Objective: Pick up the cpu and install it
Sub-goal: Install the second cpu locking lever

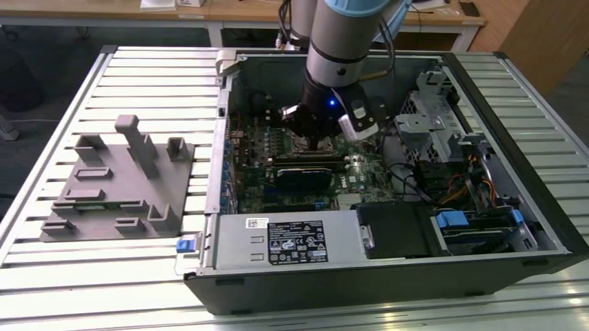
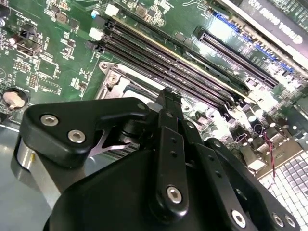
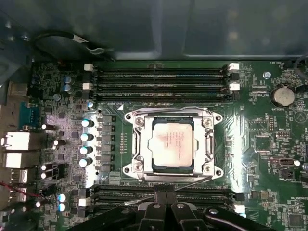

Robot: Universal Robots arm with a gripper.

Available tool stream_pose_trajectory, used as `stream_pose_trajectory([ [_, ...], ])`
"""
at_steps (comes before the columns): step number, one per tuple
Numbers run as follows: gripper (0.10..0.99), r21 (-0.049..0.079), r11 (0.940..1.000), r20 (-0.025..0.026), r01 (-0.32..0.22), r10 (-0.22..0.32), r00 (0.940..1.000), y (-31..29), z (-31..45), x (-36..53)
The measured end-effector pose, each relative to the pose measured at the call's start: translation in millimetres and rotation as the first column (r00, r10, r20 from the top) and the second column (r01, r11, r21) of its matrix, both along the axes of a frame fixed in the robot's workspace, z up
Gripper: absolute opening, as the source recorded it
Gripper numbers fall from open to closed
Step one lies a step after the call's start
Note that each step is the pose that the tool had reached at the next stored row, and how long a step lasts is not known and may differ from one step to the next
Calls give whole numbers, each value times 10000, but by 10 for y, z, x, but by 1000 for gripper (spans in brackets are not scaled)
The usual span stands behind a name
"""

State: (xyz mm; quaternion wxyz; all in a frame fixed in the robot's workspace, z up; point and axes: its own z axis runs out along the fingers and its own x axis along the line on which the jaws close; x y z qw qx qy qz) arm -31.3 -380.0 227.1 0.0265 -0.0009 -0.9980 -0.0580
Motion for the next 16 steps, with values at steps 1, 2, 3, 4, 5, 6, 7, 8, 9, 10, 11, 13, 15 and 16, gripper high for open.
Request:
stream_pose_trajectory([
  [1, 106, 15, 10000, 0, -1, 1, 10000, 0, -11, -4],
  [2, 106, 28, 10000, 0, -1, 1, 10000, -1, -23, -9],
  [3, 106, 39, 10000, 0, -1, 1, 10000, -2, -38, -14],
  [4, 106, 47, 10000, 0, -1, 1, 10000, -2, -52, -20],
  [5, 106, 51, 10000, 1, -1, 1, 10000, -3, -66, -25],
  [6, 106, 52, 10000, 0, -1, 1, 10000, -2, -76, -31],
  [7, 106, 55, 10000, -1, -1, 1, 10000, -3, -81, -39],
  [8, 106, 70, 10000, -1, -1, 1, 10000, -4, -85, -49],
  [9, 106, 99, 10000, -2, 0, 0, 10000, -5, -88, -61],
  [10, 106, 128, 9999, 0, 0, 0, 10000, -6, -91, -73],
  [11, 106, 150, 9999, -1, -1, 1, 10000, -9, -94, -82],
  [13, 106, 188, 9998, 0, -3, 3, 10000, -27, -99, -93],
  [15, 106, 261, 9997, 1, -2, 2, 10000, -57, -106, -96],
  [16, 106, 322, 9995, 1, -1, 1, 10000, -70, -108, -97],
])
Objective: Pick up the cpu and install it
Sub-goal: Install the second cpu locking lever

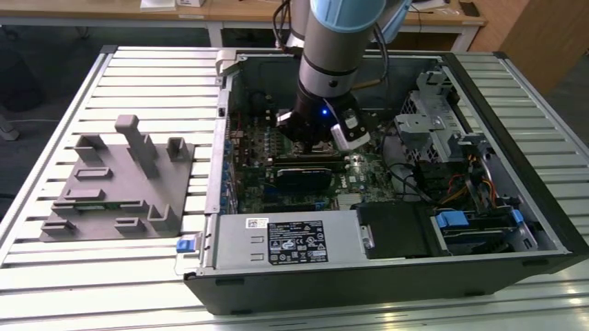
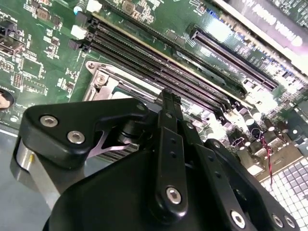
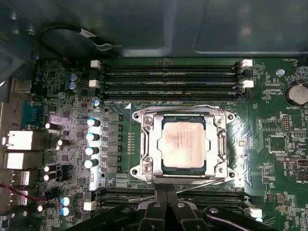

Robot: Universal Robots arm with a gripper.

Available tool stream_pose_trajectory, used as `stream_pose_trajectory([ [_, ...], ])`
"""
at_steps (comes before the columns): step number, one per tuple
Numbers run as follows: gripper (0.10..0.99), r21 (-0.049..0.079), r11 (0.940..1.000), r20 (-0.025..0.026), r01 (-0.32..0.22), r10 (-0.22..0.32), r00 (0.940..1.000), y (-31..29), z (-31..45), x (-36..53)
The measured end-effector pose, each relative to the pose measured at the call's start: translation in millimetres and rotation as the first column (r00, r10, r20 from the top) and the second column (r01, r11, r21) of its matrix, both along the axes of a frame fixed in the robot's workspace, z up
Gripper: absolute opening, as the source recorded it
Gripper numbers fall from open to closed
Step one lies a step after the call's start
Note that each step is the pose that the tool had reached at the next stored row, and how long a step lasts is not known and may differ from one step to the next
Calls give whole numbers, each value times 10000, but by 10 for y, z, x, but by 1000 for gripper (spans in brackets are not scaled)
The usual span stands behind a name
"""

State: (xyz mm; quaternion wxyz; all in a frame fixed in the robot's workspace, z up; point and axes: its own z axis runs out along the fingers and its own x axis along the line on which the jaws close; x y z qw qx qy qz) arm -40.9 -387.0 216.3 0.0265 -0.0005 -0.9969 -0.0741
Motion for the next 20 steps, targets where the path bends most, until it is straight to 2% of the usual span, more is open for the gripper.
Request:
stream_pose_trajectory([
  [8, 106, 591, 9983, -1, 1, -1, 10000, -83, -15, -21],
  [13, 106, 787, 9969, -2, 0, 0, 10000, -132, -42, -41],
  [20, 106, 1043, 9945, -1, -1, 1, 10000, -133, -128, -45],
])
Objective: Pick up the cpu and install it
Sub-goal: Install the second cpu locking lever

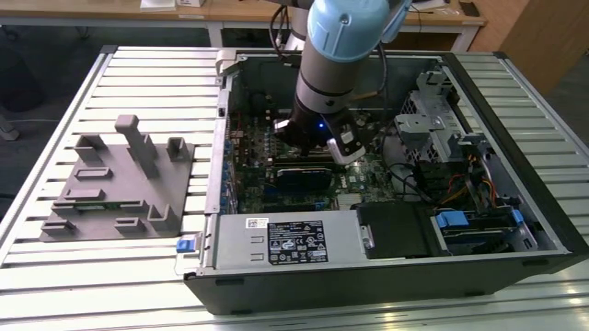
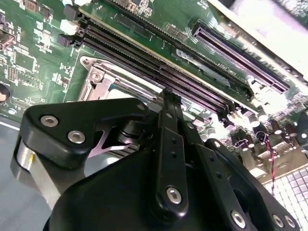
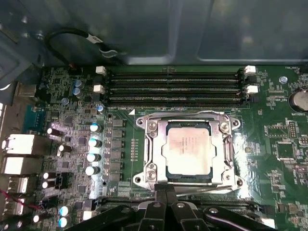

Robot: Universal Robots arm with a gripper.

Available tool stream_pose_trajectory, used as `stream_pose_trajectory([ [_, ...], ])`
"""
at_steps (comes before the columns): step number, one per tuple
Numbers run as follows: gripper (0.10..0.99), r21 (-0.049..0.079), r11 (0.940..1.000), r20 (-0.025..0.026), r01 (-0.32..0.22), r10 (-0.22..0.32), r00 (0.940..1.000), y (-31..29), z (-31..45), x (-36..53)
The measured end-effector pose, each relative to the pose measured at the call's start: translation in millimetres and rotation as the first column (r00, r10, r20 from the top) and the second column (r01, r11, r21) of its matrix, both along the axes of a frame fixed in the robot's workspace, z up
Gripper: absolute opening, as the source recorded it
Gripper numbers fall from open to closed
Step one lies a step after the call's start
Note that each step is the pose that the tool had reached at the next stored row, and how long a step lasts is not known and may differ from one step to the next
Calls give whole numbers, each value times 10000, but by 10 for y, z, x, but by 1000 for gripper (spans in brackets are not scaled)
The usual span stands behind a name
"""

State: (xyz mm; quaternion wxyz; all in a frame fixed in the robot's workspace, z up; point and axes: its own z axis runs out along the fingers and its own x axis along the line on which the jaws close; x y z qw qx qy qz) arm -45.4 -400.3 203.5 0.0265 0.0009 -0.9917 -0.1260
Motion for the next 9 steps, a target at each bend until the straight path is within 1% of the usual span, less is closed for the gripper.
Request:
stream_pose_trajectory([
  [3, 106, 71, 10000, -1, 0, 0, 10000, -3, -16, -17],
  [5, 106, 85, 10000, 1, 0, 0, 10000, -7, -18, -37],
  [6, 106, 84, 10000, 0, 1, -1, 10000, -17, -20, -67],
  [9, 106, 99, 10000, 0, 1, -1, 10000, -24, -30, -70],
])
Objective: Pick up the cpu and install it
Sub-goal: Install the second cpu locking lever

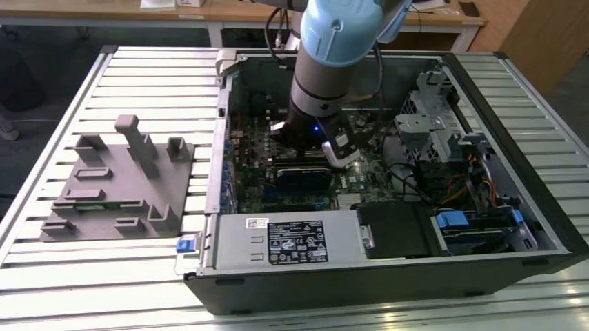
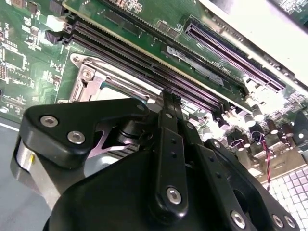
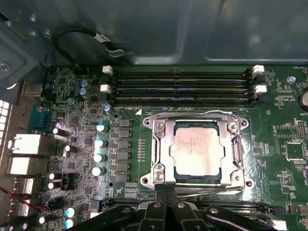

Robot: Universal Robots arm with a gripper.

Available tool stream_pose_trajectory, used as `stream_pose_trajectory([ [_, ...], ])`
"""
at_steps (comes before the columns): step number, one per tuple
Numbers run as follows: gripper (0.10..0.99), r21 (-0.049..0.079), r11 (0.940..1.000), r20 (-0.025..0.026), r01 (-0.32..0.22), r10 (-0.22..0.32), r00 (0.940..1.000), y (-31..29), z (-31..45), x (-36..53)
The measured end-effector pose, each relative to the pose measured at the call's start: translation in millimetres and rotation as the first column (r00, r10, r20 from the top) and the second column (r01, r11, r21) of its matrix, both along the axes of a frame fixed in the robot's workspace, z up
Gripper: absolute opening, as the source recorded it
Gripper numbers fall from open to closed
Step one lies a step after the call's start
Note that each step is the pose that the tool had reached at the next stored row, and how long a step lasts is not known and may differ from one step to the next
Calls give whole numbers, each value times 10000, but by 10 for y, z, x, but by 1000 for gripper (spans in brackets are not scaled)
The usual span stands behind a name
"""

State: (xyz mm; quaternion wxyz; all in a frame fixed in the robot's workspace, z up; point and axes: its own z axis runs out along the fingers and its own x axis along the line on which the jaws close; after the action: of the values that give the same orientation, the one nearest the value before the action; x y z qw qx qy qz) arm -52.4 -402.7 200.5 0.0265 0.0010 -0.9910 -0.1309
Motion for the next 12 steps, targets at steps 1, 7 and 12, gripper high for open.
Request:
stream_pose_trajectory([
  [1, 106, 5, 10000, 0, 0, 0, 10000, 0, -5, 0],
  [7, 106, 162, 9999, -1, 0, 0, 10000, -8, -29, 0],
  [12, 106, 294, 9996, 4, 0, 0, 10000, -25, -38, -17],
])
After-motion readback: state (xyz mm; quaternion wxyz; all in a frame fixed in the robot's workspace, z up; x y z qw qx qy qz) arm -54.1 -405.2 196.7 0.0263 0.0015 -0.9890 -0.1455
